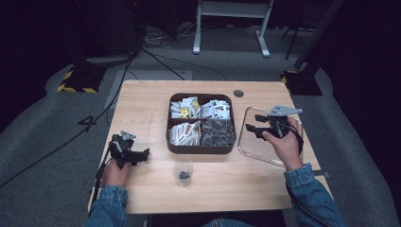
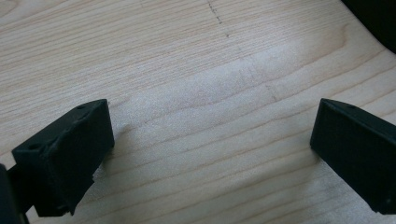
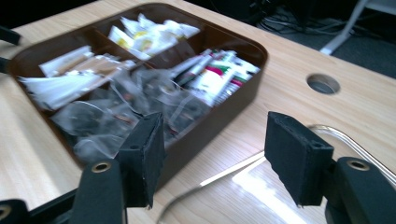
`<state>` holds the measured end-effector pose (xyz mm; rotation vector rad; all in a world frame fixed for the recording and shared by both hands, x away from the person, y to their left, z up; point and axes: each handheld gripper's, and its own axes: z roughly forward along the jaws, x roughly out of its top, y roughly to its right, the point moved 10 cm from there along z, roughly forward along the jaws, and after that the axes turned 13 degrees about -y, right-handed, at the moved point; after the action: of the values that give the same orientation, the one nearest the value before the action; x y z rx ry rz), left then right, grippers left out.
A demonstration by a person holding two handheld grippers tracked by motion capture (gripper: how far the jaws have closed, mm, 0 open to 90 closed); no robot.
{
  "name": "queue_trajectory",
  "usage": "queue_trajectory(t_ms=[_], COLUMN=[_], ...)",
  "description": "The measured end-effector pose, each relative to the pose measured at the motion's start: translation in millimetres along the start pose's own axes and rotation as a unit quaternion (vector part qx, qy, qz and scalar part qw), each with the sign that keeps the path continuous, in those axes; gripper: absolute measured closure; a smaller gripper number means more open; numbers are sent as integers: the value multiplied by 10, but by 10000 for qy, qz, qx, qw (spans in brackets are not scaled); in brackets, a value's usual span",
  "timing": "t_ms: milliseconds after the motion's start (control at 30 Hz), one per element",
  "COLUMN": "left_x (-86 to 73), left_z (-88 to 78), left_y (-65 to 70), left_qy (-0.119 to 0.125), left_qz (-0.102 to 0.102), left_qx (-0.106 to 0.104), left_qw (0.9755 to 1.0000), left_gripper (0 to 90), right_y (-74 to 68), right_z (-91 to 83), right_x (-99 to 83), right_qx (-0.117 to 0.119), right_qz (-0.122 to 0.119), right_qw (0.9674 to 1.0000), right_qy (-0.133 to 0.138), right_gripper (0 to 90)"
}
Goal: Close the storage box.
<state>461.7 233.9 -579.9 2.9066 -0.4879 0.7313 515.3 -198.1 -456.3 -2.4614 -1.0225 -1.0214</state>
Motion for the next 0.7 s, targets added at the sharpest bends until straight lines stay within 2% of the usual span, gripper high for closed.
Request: queue_trajectory(t_ms=[233,433,533,700], left_x=[2,2,2,2], left_z=[1,1,1,1], left_y=[-1,-2,-2,-2], left_qy=[3,0,-1,-1], left_qz=[16,27,30,30], left_qx=[-10,-12,-11,-14], left_qw=[10000,10000,10000,10000], left_gripper=[0,0,0,0], right_y=[249,471,508,637], right_z=[46,50,50,56], right_x=[-120,-254,-290,-395], right_qx=[-200,-364,-146,-420], right_qz=[337,633,835,831], right_qw=[9992,9973,9964,9955], right_qy=[-2,-24,-16,-186], right_gripper=[361,357,379,386])
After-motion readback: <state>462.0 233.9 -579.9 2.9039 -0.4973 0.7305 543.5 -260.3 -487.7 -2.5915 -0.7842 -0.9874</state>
